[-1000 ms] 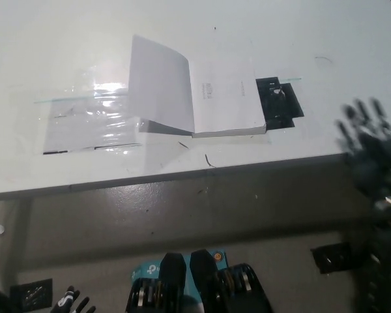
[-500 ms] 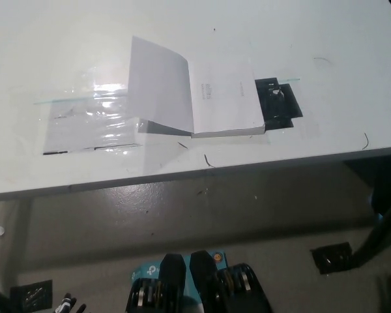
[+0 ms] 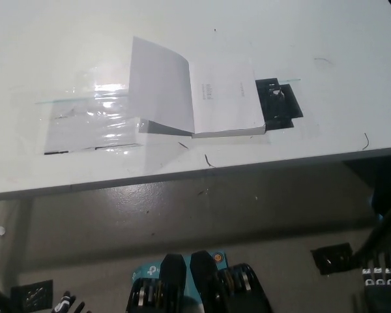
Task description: The robot uses its right hand to slide under the cover of the book kept in the middle of the desk and open it
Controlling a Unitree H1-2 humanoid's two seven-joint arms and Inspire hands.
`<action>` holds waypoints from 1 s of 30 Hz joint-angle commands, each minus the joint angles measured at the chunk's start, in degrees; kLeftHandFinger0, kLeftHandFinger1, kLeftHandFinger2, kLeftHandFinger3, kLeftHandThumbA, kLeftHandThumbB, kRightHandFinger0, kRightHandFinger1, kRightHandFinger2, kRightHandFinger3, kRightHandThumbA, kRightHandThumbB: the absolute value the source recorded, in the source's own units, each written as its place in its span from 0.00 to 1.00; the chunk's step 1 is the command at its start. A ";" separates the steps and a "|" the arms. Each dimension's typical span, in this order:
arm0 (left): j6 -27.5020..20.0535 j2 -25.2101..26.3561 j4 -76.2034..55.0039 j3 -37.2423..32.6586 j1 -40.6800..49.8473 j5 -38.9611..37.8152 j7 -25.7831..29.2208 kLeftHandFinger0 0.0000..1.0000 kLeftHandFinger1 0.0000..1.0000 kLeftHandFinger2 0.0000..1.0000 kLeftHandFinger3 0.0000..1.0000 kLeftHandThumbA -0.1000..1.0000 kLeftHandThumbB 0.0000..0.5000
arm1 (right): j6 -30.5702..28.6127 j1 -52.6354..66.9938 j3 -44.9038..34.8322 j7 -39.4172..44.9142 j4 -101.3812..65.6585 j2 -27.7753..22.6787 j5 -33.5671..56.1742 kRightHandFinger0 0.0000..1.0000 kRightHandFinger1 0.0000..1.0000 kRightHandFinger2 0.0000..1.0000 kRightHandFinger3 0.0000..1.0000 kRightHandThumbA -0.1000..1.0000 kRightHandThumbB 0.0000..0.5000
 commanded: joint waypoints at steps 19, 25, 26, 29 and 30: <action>-0.16 -0.46 -1.78 -0.23 0.25 -0.57 -0.39 0.88 0.85 0.91 0.96 0.96 0.25 | -4.34 -1.04 5.90 1.40 3.41 2.40 -1.64 0.87 0.85 0.88 1.00 1.00 0.37; -0.71 -0.72 -0.99 -0.14 -0.05 -0.37 -0.20 0.89 0.84 0.89 0.94 0.96 0.28 | -3.88 -0.85 6.45 1.65 2.96 1.87 -1.17 0.89 0.86 0.88 1.00 1.00 0.36; -0.56 -0.73 -1.13 -0.15 0.00 -0.37 -0.13 0.89 0.85 0.89 0.94 0.95 0.28 | -3.97 -0.83 6.48 1.59 2.89 1.92 -1.21 0.88 0.85 0.87 1.00 1.00 0.35; -0.43 -0.71 -1.76 -0.08 0.30 -0.63 -0.41 0.90 0.85 0.89 0.95 0.95 0.27 | -3.96 -0.79 6.55 1.46 2.63 2.17 -1.03 0.88 0.85 0.86 1.00 1.00 0.36; -0.43 -0.71 -1.76 -0.08 0.30 -0.63 -0.41 0.90 0.85 0.89 0.95 0.95 0.27 | -3.96 -0.79 6.55 1.46 2.63 2.17 -1.03 0.88 0.85 0.86 1.00 1.00 0.36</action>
